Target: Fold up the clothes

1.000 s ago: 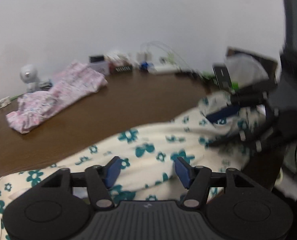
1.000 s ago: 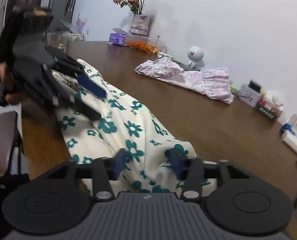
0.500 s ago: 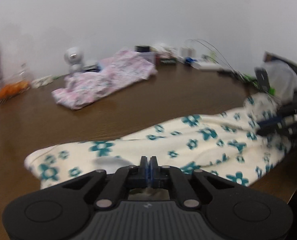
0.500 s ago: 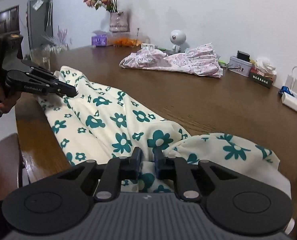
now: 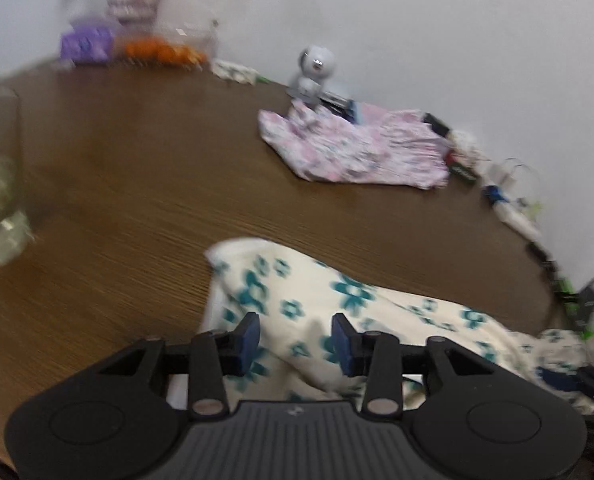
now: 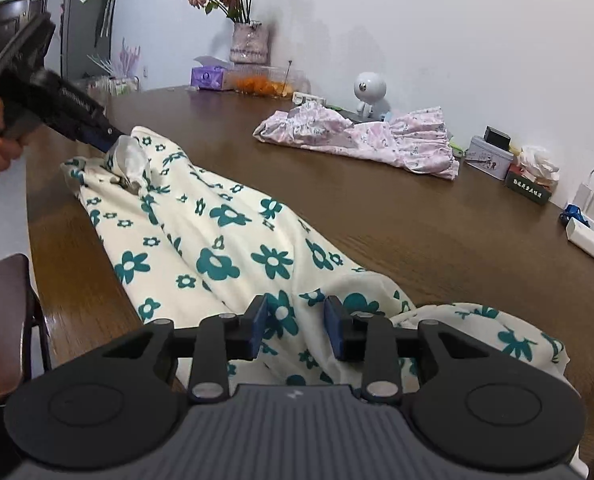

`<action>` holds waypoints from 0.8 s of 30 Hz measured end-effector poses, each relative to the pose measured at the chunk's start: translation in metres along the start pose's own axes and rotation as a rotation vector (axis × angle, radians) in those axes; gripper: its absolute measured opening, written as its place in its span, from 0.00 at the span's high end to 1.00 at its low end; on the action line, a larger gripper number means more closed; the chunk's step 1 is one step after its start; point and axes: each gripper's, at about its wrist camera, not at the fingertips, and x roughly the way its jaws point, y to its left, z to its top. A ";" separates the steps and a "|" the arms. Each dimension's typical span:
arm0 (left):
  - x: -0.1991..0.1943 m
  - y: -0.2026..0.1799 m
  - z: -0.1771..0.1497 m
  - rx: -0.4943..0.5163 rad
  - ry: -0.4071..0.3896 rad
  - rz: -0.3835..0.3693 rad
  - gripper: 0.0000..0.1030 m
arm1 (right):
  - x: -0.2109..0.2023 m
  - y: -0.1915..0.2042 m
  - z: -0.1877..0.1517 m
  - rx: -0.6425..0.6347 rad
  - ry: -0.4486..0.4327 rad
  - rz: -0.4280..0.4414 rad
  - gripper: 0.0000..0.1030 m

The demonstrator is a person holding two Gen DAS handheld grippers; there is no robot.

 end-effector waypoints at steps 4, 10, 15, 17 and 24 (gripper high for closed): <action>0.013 0.002 0.001 -0.007 0.044 -0.020 0.56 | 0.002 -0.001 -0.001 0.013 0.005 0.007 0.67; 0.022 0.014 0.012 -0.064 -0.120 -0.077 1.00 | 0.006 0.001 -0.002 0.010 0.015 0.000 0.66; 0.008 0.023 0.013 -0.082 -0.237 -0.076 1.00 | 0.005 0.006 -0.005 0.017 0.014 -0.023 0.66; 0.005 0.026 0.011 -0.084 -0.192 -0.050 0.86 | 0.004 0.006 -0.004 0.016 0.015 -0.028 0.66; -0.003 0.030 -0.001 -0.108 -0.148 -0.010 0.44 | -0.009 0.016 0.031 0.036 -0.096 0.050 0.66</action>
